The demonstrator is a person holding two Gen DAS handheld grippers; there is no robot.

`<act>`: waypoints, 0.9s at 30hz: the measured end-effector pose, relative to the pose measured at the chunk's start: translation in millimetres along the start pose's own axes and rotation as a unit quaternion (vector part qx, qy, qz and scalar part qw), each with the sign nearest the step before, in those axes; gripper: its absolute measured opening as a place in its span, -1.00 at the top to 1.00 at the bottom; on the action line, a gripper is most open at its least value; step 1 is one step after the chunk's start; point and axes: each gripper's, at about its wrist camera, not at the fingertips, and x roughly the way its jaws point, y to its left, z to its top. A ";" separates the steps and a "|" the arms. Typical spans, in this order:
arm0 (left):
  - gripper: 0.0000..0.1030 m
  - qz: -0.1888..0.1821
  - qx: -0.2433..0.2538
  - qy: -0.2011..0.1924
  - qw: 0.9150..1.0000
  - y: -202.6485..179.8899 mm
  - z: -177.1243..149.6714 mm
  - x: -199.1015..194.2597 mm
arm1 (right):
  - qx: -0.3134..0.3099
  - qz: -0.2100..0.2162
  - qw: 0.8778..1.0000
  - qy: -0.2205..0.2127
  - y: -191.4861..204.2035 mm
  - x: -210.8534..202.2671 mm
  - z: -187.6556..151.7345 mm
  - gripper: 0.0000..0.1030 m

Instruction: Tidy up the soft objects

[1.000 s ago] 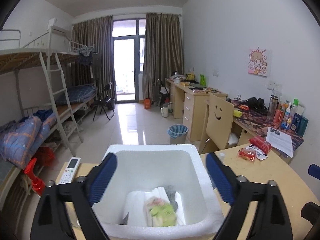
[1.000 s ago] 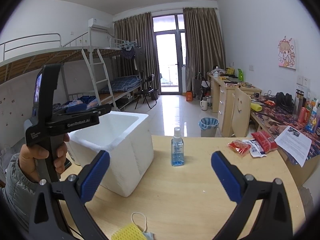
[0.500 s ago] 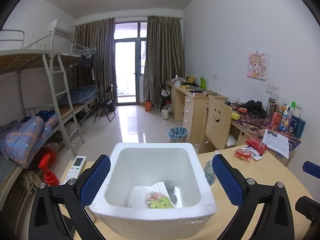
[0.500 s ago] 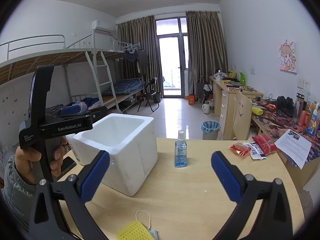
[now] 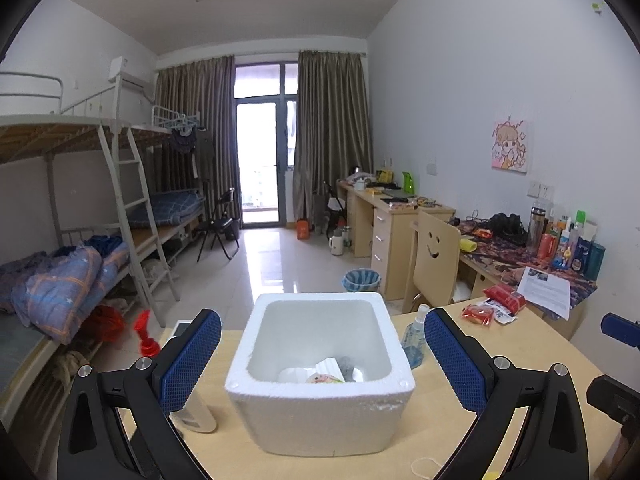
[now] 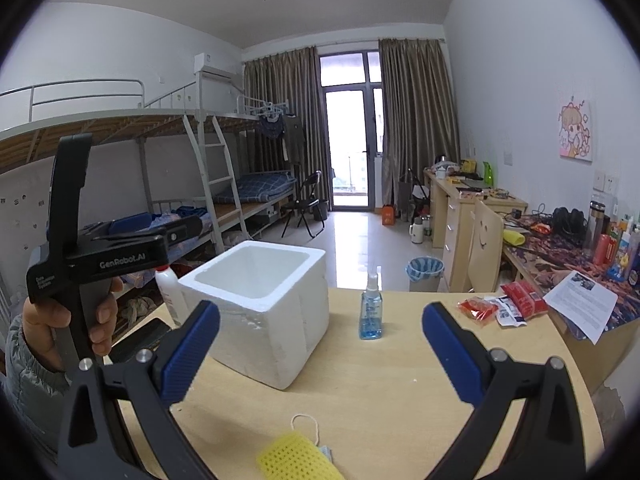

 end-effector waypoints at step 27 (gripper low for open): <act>-0.98 -0.013 0.014 -0.074 0.997 -25.5 -27.3 -143.9 | -0.028 0.004 0.998 -0.050 28.4 -88.2 -20.3 -0.99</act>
